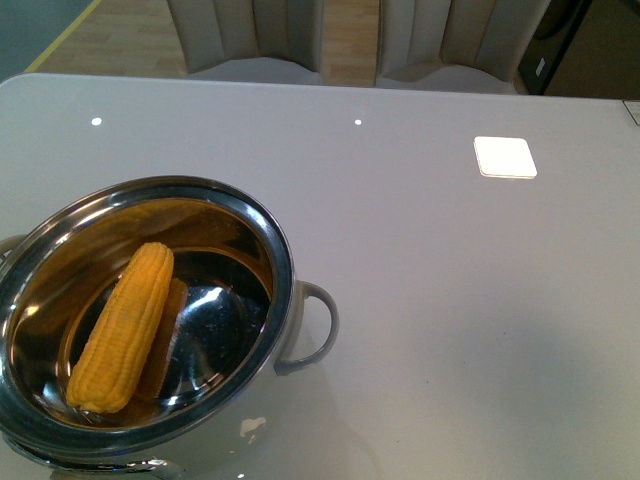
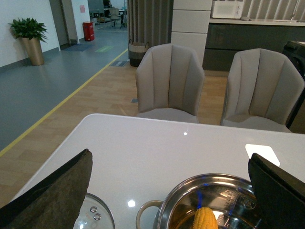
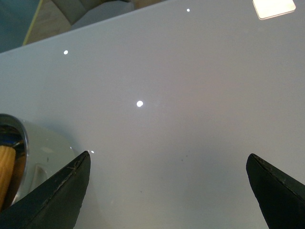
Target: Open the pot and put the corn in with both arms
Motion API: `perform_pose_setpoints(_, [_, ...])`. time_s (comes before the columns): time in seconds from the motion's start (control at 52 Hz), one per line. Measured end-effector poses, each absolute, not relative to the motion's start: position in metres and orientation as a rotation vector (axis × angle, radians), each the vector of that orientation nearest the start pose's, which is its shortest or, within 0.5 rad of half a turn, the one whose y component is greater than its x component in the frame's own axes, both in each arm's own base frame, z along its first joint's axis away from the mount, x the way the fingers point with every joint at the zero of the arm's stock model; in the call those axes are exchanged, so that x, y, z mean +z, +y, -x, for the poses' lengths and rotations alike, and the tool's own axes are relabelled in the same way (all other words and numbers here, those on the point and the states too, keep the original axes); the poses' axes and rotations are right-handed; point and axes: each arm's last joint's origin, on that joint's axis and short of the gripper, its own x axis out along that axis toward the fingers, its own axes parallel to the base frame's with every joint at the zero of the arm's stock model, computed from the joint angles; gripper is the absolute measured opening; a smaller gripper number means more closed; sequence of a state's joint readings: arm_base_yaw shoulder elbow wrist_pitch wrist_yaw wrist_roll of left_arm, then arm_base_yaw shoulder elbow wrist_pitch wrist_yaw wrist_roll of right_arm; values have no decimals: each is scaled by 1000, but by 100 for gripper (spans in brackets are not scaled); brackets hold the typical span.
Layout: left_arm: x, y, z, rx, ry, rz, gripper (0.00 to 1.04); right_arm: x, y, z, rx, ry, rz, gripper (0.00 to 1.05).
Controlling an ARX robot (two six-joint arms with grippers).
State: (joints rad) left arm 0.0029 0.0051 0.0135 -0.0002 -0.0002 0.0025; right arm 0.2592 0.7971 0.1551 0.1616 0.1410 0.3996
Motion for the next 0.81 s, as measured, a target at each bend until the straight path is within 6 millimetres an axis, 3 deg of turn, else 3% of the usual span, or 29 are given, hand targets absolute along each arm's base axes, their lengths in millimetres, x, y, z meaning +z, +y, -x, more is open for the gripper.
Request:
perform_pose_setpoints(0.115, [168, 0, -97, 3, -8, -2, 98, 145, 33, -132, 5, 475, -287, 96])
perform_pose_setpoints(0.365, [168, 0, -97, 3, -8, -2, 98, 143, 33, -129, -3, 417, -259, 94])
perform_pose_setpoints(0.442, [168, 0, -97, 5, -9, -2, 98, 142, 32, -130, -3, 254, -191, 84])
perform_pose_setpoints(0.538, [168, 0, -97, 2, -8, -2, 98, 169, 27, -130, 16, -15, -125, 68])
perform_pose_setpoints(0.808, [168, 0, -97, 3, -9, -2, 98, 173, 15, -119, 7, -19, -28, 28])
